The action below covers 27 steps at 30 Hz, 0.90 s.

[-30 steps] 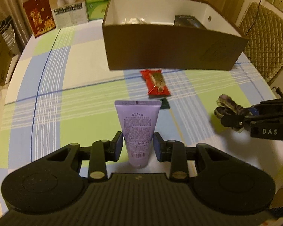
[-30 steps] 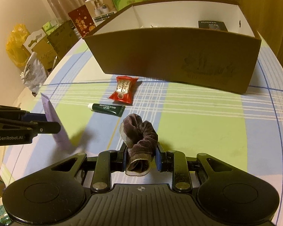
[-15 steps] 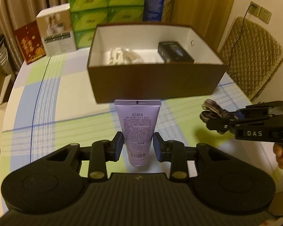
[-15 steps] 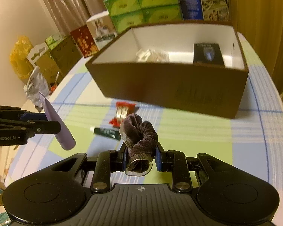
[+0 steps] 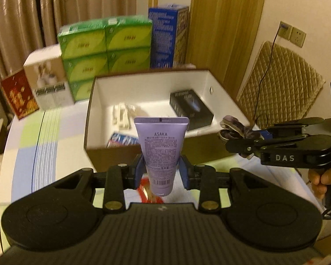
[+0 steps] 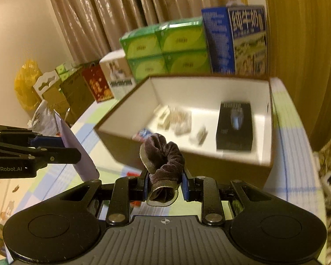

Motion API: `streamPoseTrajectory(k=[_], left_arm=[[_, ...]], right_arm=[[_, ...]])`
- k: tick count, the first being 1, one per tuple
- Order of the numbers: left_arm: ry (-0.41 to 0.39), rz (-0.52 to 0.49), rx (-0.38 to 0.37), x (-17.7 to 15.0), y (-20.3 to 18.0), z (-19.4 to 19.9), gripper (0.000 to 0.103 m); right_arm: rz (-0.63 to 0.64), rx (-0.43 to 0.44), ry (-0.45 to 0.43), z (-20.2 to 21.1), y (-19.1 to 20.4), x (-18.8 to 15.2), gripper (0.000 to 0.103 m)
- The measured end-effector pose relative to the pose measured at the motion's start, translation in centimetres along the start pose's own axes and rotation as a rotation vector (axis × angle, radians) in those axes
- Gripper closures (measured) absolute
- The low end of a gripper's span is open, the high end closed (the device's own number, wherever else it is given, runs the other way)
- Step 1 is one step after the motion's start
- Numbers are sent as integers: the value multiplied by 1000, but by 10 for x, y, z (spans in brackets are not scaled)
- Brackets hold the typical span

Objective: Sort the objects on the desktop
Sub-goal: 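Lift and carry the purple tube and scrunchie toward the brown box, then open the left gripper to drop the purple tube while right releases the scrunchie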

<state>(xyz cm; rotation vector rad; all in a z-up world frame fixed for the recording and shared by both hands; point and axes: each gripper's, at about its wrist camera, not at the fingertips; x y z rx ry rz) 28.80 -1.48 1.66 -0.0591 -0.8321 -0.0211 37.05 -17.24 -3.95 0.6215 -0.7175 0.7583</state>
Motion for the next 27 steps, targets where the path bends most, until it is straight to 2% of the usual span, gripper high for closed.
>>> streamPoseTrajectory(k=[5, 13, 20, 27], left_arm=[[-26, -8, -20, 30, -1, -16, 74], [-28, -22, -11, 67, -2, -56, 74], [44, 0, 8, 78, 6, -101, 74], [144, 34, -25, 73, 13, -141, 74]], right_arm=[[19, -5, -25, -11, -11, 26, 78], [37, -16, 13, -45, -29, 53, 78], [61, -36, 70, -76, -43, 57, 78], [45, -38, 135, -104, -58, 55, 78]])
Point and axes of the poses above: each gripper's, at about its wrist camera, not at the fingertips, and z roughly against the way its jaws point, y to its left, x to its top, and after that the axes turned 2 degrees about -y, right-handed
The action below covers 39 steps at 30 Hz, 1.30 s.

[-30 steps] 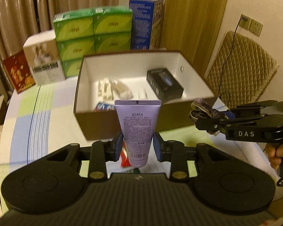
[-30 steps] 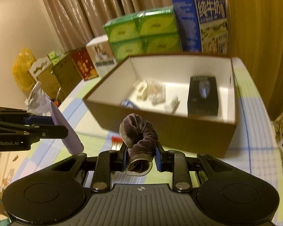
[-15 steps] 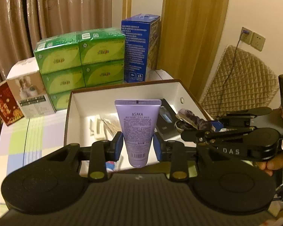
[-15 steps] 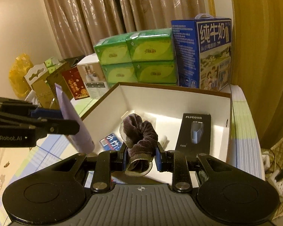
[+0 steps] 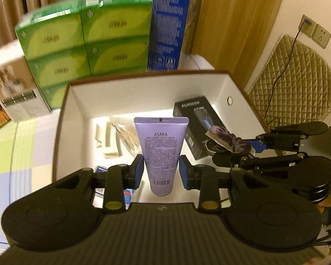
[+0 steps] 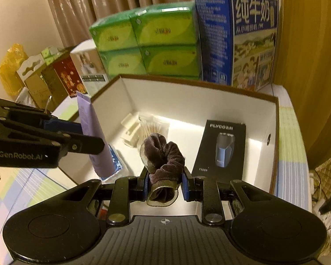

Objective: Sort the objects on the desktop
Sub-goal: 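Open the left gripper to drop the purple tube while right releases the scrunchie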

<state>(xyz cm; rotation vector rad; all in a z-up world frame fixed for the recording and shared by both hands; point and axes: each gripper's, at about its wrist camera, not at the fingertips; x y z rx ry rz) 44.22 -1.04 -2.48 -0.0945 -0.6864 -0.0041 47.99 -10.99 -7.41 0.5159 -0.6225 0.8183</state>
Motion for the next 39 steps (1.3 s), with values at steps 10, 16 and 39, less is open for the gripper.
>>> streamPoseTrajectory(k=[10, 16, 39], left_arm=[[173, 24, -10, -14, 0, -54, 74], [234, 31, -21, -18, -1, -74, 74], [177, -12, 87, -2, 19, -54, 58]], right_arm=[[-33, 8, 74, -24, -12, -9, 78], [-40, 7, 96, -31, -15, -12, 78], [-31, -17, 106, -43, -9, -6, 78]])
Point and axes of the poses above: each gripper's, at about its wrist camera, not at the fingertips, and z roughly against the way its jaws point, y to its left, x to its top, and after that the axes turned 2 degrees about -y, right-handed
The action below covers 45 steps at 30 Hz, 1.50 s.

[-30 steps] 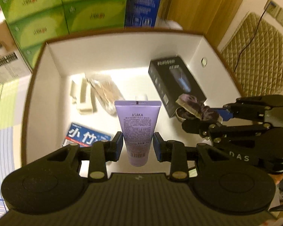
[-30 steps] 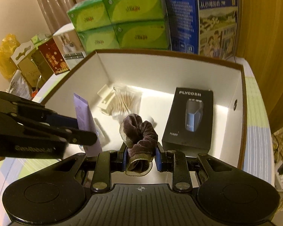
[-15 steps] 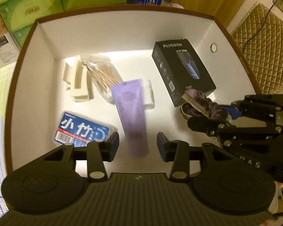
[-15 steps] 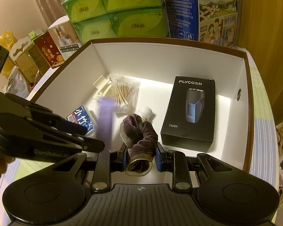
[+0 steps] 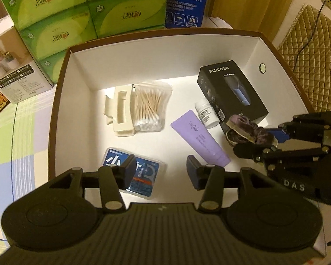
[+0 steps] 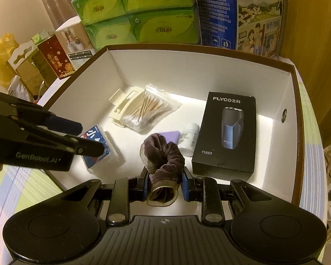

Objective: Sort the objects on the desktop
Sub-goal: 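Open the left gripper to drop the purple tube while right releases the scrunchie, then withdraw both grippers from the box toward the lip gel and red candy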

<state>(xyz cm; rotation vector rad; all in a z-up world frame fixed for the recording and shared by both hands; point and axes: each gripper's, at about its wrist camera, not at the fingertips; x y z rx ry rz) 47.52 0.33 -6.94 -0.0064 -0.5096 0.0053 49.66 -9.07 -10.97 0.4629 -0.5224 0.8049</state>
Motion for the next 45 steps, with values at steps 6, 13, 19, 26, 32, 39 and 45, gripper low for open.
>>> streamPoseTrajectory(k=[6, 13, 19, 26, 32, 39, 45], left_arm=[[5, -7, 14, -1, -1, -1, 51], [-9, -17, 29, -2, 1, 5, 41], [-12, -23, 61, -5, 2, 9, 29], [-15, -14, 86, -11, 0, 17, 19], [-46, -7, 104, -17, -2, 34, 17], [-69, 0, 107, -27, -3, 57, 15], [-92, 4, 100, -38, -5, 76, 15]], right_arm=[[2, -20, -73, 4, 4, 4, 49], [21, -32, -93, 16, 6, 3, 25], [-18, -45, -72, 26, 2, -5, 11], [-59, -56, -82, 42, 0, -11, 4], [-74, -60, -97, 58, 6, -14, 2], [-84, -60, -116, 73, 17, -20, 2], [-90, -48, -132, 86, 28, -25, 2]])
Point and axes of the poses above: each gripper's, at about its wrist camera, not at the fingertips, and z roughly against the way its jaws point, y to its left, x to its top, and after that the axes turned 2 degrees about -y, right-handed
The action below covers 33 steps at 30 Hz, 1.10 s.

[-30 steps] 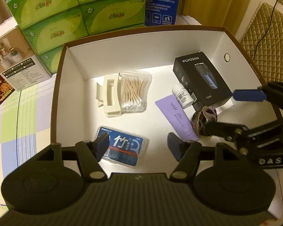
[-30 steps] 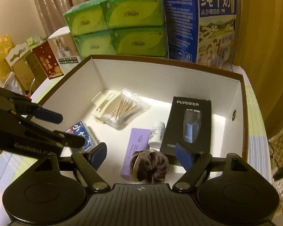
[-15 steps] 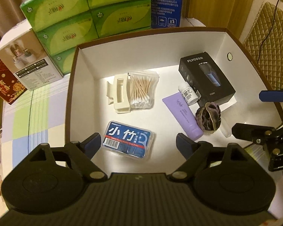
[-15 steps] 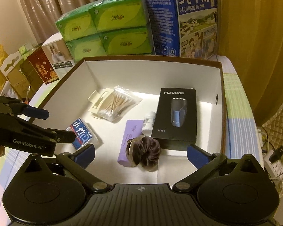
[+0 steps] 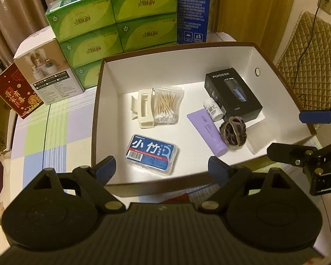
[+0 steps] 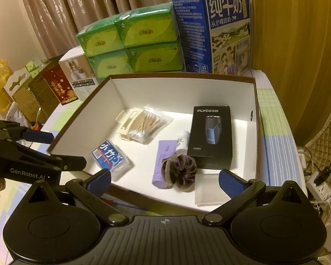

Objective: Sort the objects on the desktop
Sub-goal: 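Withdraw both grippers from the box toward the lip gel and red candy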

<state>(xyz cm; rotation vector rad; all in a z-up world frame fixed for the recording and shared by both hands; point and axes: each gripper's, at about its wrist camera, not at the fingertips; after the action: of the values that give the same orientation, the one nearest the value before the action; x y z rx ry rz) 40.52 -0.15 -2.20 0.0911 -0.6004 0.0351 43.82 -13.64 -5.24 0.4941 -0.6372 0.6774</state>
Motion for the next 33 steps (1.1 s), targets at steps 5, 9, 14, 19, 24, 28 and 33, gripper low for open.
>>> streamPoseTrajectory(k=[5, 9, 14, 19, 24, 28, 33], left_arm=[[-12, 11, -11, -10, 1, 15, 15], [-17, 18, -12, -19, 2, 25, 15], [-23, 24, -4, -32, 3, 38, 15], [-17, 43, -13, -47, 5, 45, 15], [-10, 54, -11, -64, 7, 51, 15], [-4, 58, -14, -77, 8, 56, 15], [10, 65, -23, -90, 10, 60, 15]], right_arm=[[6, 1, -20, 13, 9, -3, 2], [15, -4, -29, 21, 16, -8, 2], [12, -4, -31, 30, 24, -16, 2], [20, -5, -31, 40, 35, -28, 2], [33, -8, -22, 45, 42, -39, 2], [36, -5, -6, 46, 47, -50, 2], [33, 1, 11, 48, 51, -63, 2]])
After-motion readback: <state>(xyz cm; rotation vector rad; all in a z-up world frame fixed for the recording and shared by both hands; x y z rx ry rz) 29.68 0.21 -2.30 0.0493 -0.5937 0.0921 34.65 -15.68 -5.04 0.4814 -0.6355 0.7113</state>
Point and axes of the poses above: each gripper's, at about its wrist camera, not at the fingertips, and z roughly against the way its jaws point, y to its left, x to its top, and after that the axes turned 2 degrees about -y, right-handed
